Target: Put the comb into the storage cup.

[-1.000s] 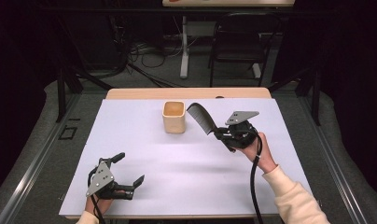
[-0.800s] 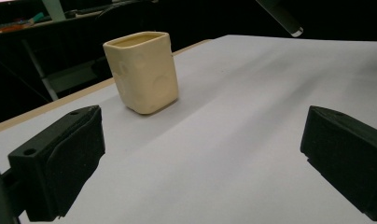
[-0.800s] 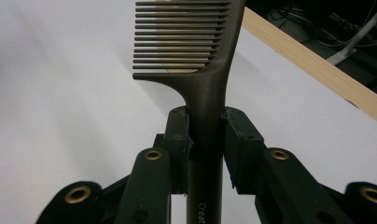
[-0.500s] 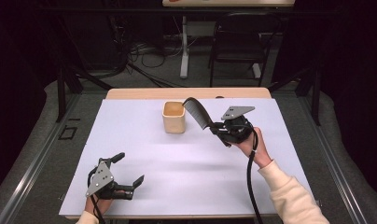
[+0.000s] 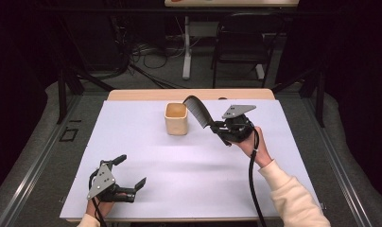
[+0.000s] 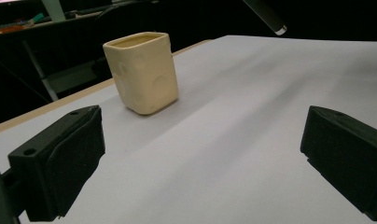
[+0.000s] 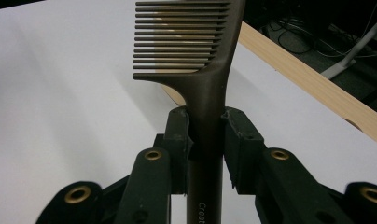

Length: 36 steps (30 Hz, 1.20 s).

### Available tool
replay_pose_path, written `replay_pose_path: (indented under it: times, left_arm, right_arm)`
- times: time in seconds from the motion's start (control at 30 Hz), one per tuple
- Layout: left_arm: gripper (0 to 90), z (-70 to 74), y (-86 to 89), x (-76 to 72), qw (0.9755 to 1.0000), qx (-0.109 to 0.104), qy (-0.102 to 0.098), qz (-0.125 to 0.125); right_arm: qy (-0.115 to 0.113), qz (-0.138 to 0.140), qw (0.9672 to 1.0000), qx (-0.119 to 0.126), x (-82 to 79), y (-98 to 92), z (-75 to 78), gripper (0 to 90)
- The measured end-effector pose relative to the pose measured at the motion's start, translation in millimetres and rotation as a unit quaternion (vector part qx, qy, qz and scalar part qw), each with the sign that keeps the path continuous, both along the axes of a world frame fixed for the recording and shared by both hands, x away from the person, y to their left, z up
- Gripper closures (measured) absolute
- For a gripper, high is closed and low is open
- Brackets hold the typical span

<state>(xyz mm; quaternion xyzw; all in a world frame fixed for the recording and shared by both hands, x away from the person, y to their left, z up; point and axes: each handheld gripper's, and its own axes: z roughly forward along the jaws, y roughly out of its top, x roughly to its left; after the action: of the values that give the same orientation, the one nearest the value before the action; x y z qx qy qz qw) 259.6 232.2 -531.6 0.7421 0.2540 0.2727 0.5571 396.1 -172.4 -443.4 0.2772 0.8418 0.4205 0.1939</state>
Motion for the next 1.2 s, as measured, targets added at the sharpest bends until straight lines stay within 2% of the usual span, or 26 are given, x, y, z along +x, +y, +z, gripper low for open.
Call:
replay_pose_path:
  times: [0.33,0.7,1.0,1.2]
  left_arm:
    - [0.0,-0.4,-0.5,0.4,1.0000,0.005,0.001,0.000]
    - [0.0,-0.4,-0.4,0.3,1.0000,0.004,0.001,-0.001]
    - [0.0,-0.4,-0.2,0.3,1.0000,0.003,0.002,0.000]
    - [0.0,-0.3,0.2,0.1,1.0000,0.003,0.000,-0.001]
  right_arm:
    - [-0.004,-0.002,1.0000,0.004,5.7,2.4,0.9,72.4]
    - [-0.009,-0.002,1.0000,-0.003,10.3,5.8,6.6,72.4]
    - [-0.013,-0.005,0.9998,0.017,14.5,8.9,9.2,72.4]
    - [-0.015,-0.005,0.9997,0.020,17.5,12.7,8.7,72.4]
